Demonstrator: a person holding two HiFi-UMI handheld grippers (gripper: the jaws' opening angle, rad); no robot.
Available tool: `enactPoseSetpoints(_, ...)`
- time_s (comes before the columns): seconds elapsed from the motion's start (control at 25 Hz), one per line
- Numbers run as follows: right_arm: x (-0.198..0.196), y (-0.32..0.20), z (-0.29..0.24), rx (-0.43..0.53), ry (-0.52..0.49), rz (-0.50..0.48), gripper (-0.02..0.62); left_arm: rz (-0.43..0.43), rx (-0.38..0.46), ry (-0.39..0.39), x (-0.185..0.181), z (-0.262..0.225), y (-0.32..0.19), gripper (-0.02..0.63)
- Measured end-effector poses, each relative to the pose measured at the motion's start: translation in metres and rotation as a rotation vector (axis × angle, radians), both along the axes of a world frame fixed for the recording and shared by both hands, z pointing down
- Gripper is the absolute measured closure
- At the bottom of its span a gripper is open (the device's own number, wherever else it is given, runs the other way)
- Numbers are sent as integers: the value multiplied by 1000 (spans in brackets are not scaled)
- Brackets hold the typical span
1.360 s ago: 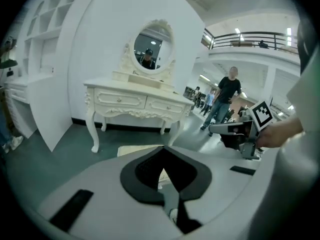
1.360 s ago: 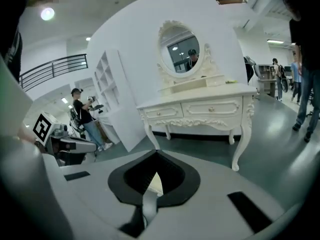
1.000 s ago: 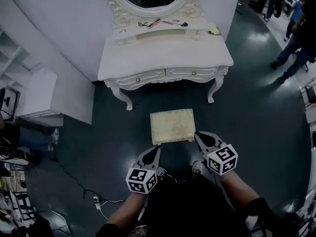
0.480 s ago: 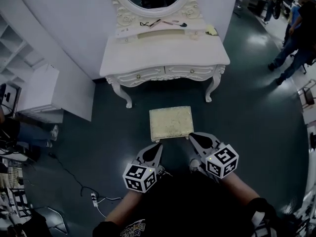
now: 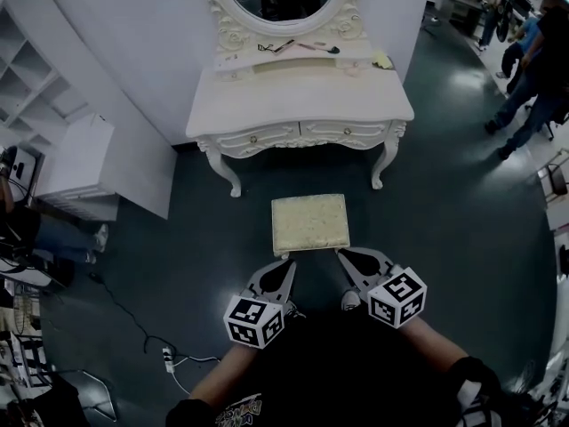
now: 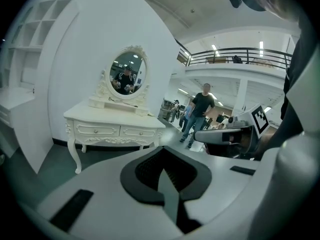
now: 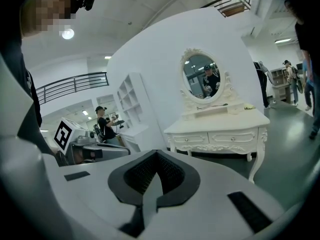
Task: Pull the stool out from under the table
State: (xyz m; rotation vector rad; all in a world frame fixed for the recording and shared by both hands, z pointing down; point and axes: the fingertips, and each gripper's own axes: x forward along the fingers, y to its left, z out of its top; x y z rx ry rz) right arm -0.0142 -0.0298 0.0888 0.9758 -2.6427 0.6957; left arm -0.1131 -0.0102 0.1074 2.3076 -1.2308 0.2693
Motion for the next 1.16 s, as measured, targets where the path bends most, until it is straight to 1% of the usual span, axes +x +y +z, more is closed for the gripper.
enactPoseSetpoints(0.36, 4, 2, -8, 20, -5, -13, 569, 12, 30, -15, 9, -12, 0, 598)
enactPoseSetpoints(1.16, -5, -10, 2, 12, -17, -19, 569, 21, 3, -24, 6, 1, -12, 598)
